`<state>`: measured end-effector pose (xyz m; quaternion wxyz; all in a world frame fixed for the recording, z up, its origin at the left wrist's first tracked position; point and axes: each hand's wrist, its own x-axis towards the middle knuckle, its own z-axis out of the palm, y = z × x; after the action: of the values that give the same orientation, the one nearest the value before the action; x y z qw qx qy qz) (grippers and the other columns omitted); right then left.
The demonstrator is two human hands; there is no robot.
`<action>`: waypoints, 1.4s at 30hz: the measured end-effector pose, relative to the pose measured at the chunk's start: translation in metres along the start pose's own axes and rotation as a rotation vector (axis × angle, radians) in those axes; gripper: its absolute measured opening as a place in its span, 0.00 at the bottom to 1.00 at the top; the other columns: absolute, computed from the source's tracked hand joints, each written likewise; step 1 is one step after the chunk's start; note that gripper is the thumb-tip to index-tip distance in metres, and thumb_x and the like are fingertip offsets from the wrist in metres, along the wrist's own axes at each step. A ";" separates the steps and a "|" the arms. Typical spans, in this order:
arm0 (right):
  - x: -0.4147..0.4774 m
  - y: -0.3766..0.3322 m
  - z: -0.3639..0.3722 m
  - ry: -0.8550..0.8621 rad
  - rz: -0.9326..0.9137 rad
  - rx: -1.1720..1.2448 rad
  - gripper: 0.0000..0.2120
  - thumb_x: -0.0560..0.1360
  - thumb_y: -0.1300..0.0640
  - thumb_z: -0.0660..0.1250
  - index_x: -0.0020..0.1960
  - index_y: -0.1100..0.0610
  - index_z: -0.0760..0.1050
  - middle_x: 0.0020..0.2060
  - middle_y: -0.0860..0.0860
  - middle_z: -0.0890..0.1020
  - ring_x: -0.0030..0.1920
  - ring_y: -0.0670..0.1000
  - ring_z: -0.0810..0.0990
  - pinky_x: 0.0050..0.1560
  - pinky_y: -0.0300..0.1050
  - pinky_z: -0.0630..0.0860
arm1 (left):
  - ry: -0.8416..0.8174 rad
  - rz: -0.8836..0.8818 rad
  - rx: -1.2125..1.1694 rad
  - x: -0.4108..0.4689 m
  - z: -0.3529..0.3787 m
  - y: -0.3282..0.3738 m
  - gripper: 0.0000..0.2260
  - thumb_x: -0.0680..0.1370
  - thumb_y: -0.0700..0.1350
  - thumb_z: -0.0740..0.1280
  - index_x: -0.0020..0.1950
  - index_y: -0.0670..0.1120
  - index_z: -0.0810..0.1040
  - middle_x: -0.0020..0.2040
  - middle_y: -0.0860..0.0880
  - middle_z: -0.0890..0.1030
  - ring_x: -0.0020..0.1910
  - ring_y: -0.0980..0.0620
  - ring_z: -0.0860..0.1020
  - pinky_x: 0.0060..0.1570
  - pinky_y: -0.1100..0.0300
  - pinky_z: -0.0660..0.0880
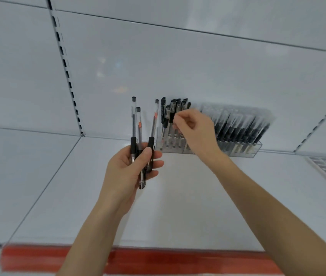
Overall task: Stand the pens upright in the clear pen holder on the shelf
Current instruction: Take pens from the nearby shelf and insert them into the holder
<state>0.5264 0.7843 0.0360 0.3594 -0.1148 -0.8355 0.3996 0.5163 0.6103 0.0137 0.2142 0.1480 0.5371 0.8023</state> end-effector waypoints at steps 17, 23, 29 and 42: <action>0.016 -0.006 -0.026 0.086 -0.015 -0.088 0.09 0.75 0.58 0.65 0.55 0.57 0.71 0.39 0.49 0.79 0.40 0.43 0.77 0.38 0.22 0.70 | 0.019 -0.072 0.070 -0.006 -0.008 0.005 0.11 0.80 0.48 0.58 0.52 0.43 0.75 0.31 0.50 0.71 0.20 0.57 0.61 0.19 0.66 0.57; 0.027 0.002 -0.007 -0.040 0.034 -0.173 0.04 0.77 0.57 0.60 0.48 0.57 0.67 0.43 0.57 0.82 0.39 0.51 0.77 0.31 0.27 0.68 | 0.048 -0.070 0.101 -0.008 -0.010 0.003 0.11 0.80 0.49 0.58 0.52 0.45 0.76 0.31 0.50 0.70 0.22 0.56 0.63 0.20 0.66 0.58; 0.032 0.005 0.001 -0.102 0.046 -0.223 0.03 0.77 0.60 0.60 0.45 0.57 0.66 0.40 0.54 0.77 0.35 0.42 0.70 0.33 0.21 0.65 | 0.056 -0.032 0.231 -0.005 -0.012 -0.002 0.07 0.79 0.40 0.61 0.53 0.48 0.77 0.32 0.49 0.73 0.26 0.54 0.70 0.33 0.59 0.65; 0.019 0.034 0.019 -0.150 0.150 -0.303 0.08 0.75 0.60 0.64 0.50 0.65 0.73 0.43 0.58 0.79 0.42 0.51 0.74 0.46 0.44 0.73 | 0.074 0.000 0.023 -0.004 -0.009 -0.005 0.05 0.77 0.38 0.63 0.49 0.46 0.77 0.41 0.50 0.82 0.32 0.60 0.80 0.30 0.67 0.76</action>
<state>0.4959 0.8046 0.0120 0.2437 -0.1994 -0.8997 0.3024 0.5162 0.6026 0.0054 0.1926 0.1208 0.5539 0.8010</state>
